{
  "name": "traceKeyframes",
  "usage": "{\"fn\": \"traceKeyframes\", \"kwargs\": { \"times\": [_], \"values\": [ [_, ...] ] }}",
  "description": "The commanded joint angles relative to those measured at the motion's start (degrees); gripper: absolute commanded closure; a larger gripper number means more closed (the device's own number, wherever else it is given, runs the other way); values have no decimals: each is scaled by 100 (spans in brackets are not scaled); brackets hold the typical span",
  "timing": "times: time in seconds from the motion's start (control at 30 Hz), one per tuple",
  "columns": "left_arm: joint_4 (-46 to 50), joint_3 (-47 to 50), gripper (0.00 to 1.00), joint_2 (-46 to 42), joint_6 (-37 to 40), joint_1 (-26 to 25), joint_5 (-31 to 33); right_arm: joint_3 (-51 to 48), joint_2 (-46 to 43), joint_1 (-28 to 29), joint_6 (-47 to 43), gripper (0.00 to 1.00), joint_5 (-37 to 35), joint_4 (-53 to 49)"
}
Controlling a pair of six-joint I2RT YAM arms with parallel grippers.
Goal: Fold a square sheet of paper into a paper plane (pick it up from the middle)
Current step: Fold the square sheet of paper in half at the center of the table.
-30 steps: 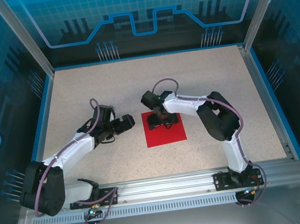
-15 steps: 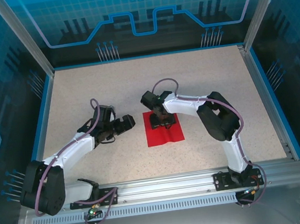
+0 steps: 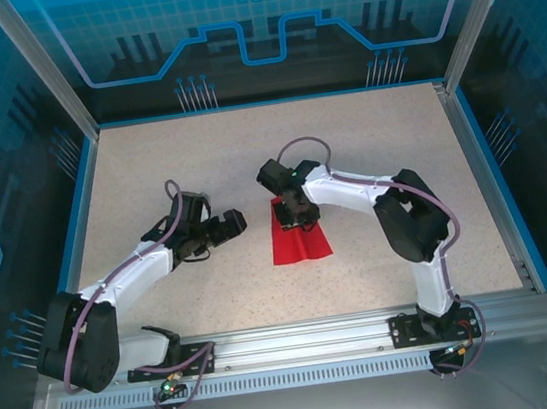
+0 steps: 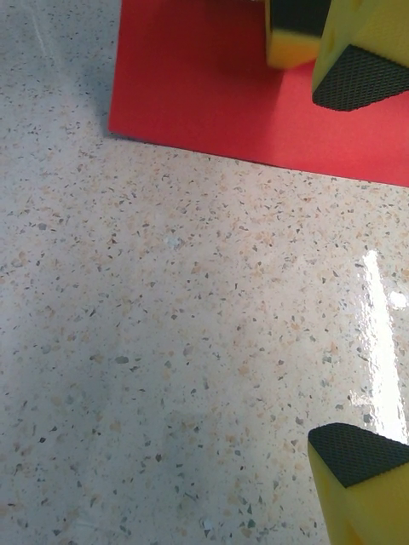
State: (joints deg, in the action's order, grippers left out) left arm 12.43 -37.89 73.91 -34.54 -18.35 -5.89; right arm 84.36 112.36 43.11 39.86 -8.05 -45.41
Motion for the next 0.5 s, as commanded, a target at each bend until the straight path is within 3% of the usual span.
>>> {"fn": "traceKeyframes", "kwargs": {
  "times": [0.0, 0.23, 0.47],
  "values": [
    [197, -196, 2, -30, 13, 51, -123, -184, -589, -8, 47, 71, 557, 240],
    [157, -229, 1, -153, -102, 51, -299, -1455, -1556, -606, 518, 67, 2723, 2315],
    [-257, -270, 1, 2, -290, 25, -1024, -2644, -1434, -1397, 664, 64, 3352, 3190]
  ]
}}
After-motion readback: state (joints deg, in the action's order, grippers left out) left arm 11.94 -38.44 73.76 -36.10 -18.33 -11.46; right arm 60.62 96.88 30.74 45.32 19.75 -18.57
